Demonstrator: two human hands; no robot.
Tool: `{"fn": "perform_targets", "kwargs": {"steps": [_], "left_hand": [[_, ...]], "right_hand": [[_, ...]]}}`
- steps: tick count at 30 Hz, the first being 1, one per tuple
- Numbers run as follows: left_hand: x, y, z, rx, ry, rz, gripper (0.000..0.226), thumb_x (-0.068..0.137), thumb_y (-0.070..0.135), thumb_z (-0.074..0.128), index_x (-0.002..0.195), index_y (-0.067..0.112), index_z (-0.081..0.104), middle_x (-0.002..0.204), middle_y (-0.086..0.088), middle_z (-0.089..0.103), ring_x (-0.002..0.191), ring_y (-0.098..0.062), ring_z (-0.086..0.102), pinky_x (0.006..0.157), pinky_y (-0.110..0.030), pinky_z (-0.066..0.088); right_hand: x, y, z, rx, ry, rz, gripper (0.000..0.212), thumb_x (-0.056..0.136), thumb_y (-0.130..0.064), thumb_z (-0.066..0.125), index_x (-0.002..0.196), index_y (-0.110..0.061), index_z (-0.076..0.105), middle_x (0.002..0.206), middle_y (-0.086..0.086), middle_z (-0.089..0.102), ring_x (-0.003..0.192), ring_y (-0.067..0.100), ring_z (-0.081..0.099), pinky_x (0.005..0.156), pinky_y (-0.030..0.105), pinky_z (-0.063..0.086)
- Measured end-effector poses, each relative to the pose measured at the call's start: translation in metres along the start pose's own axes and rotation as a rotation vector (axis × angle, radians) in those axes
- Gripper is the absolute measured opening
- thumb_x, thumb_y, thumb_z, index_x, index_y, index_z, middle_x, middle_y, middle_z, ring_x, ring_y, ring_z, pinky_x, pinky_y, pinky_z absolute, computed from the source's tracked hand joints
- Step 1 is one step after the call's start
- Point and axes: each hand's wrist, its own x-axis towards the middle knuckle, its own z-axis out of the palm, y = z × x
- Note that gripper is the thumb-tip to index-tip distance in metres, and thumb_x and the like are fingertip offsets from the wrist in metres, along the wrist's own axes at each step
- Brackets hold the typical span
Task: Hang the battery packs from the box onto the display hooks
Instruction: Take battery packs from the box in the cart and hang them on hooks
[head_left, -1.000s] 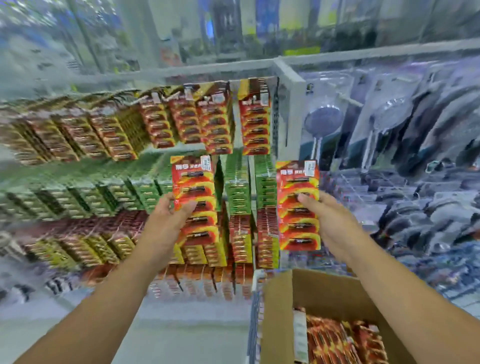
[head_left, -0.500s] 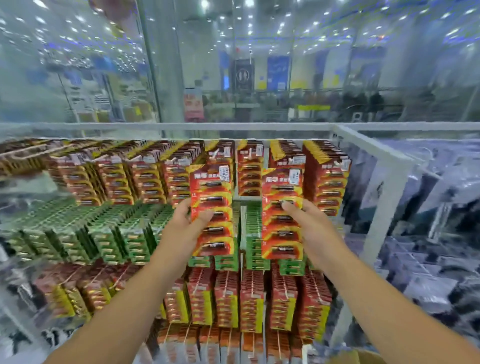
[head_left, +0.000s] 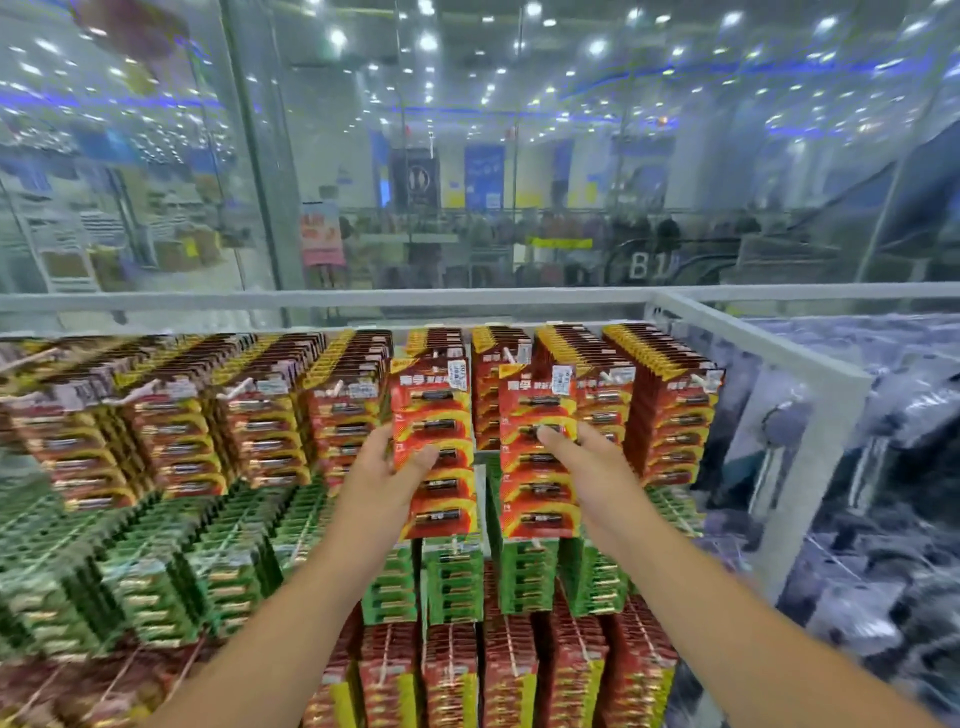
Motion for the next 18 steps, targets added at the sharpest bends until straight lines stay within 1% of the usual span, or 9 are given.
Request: {"fn": "perform_targets", "kwargs": {"steps": [1, 3, 4, 5, 7, 9, 13, 15, 18], "left_hand": [[0.004, -0.001, 0.0, -0.006, -0.001, -0.005, 0.051, 0.095, 0.038, 0.072, 0.142, 0.032, 0.053, 0.128, 0.006, 0.074, 0.11, -0.017, 0.074, 0.089, -0.047, 0.063], [0.01, -0.005, 0.0, -0.029, -0.004, -0.036, 0.041, 0.1, 0.03, 0.068, 0.139, 0.029, 0.055, 0.119, 0.007, 0.077, 0.102, -0.016, 0.077, 0.078, -0.041, 0.065], [0.012, -0.007, 0.0, -0.032, -0.006, -0.038, 0.037, 0.102, 0.026, 0.066, 0.137, 0.029, 0.056, 0.116, 0.007, 0.078, 0.099, -0.015, 0.078, 0.074, -0.038, 0.065], [0.013, -0.007, 0.001, -0.031, -0.005, -0.042, 0.035, 0.102, 0.025, 0.065, 0.136, 0.028, 0.057, 0.113, 0.007, 0.078, 0.096, -0.014, 0.078, 0.072, -0.037, 0.064], [0.013, -0.009, 0.0, -0.019, 0.011, -0.044, 0.029, 0.102, 0.025, 0.065, 0.13, 0.03, 0.059, 0.11, 0.008, 0.079, 0.091, -0.011, 0.078, 0.067, -0.032, 0.064], [0.011, -0.012, -0.001, -0.009, 0.0, -0.047, 0.023, 0.103, 0.025, 0.064, 0.124, 0.033, 0.061, 0.108, 0.009, 0.079, 0.089, -0.011, 0.078, 0.065, -0.031, 0.063], [0.011, -0.017, -0.003, -0.004, -0.026, -0.062, 0.024, 0.103, 0.025, 0.063, 0.125, 0.036, 0.062, 0.105, 0.012, 0.08, 0.091, -0.013, 0.079, 0.067, -0.037, 0.065], [0.013, -0.017, -0.004, -0.023, -0.02, -0.074, 0.028, 0.101, 0.028, 0.065, 0.128, 0.037, 0.062, 0.11, 0.011, 0.079, 0.095, -0.015, 0.078, 0.074, -0.042, 0.066], [0.017, -0.017, -0.001, -0.027, -0.016, -0.073, 0.035, 0.1, 0.032, 0.067, 0.133, 0.038, 0.059, 0.119, 0.01, 0.076, 0.103, -0.014, 0.076, 0.083, -0.047, 0.065]], "right_hand": [[0.002, 0.0, 0.001, 0.002, 0.029, -0.009, 0.066, 0.087, -0.058, 0.077, 0.144, -0.033, 0.054, 0.138, -0.02, 0.054, 0.142, 0.021, 0.046, 0.117, 0.049, 0.038], [0.008, 0.007, -0.002, -0.013, 0.034, -0.011, 0.101, 0.062, -0.077, 0.084, 0.149, -0.035, 0.053, 0.152, -0.013, 0.053, 0.146, 0.025, 0.045, 0.119, 0.057, 0.038], [0.015, 0.013, -0.008, -0.016, 0.034, -0.027, 0.112, 0.048, -0.085, 0.084, 0.146, -0.037, 0.056, 0.151, -0.01, 0.056, 0.144, 0.027, 0.049, 0.117, 0.061, 0.04], [0.024, 0.022, -0.016, -0.01, 0.05, -0.042, 0.113, 0.046, -0.085, 0.084, 0.144, -0.037, 0.057, 0.149, -0.009, 0.059, 0.142, 0.026, 0.051, 0.115, 0.062, 0.041], [0.016, 0.017, -0.01, -0.031, 0.044, -0.05, 0.083, 0.073, -0.07, 0.082, 0.142, -0.032, 0.06, 0.142, -0.006, 0.065, 0.136, 0.025, 0.058, 0.112, 0.06, 0.046], [0.011, 0.013, -0.005, -0.07, 0.081, -0.062, 0.043, 0.096, -0.047, 0.07, 0.133, -0.026, 0.066, 0.124, -0.002, 0.075, 0.118, 0.025, 0.071, 0.098, 0.053, 0.058], [0.013, 0.018, -0.008, -0.062, 0.072, -0.067, 0.025, 0.103, -0.035, 0.064, 0.122, -0.022, 0.071, 0.11, -0.002, 0.08, 0.098, 0.016, 0.077, 0.071, 0.029, 0.061], [0.015, 0.023, -0.007, -0.048, 0.086, -0.058, 0.03, 0.1, -0.039, 0.067, 0.125, -0.023, 0.07, 0.114, -0.001, 0.079, 0.1, 0.017, 0.077, 0.075, 0.032, 0.062], [0.02, 0.028, -0.006, -0.048, 0.121, -0.07, 0.075, 0.081, -0.063, 0.08, 0.143, -0.027, 0.058, 0.135, -0.002, 0.07, 0.123, 0.024, 0.068, 0.103, 0.055, 0.055]]}}
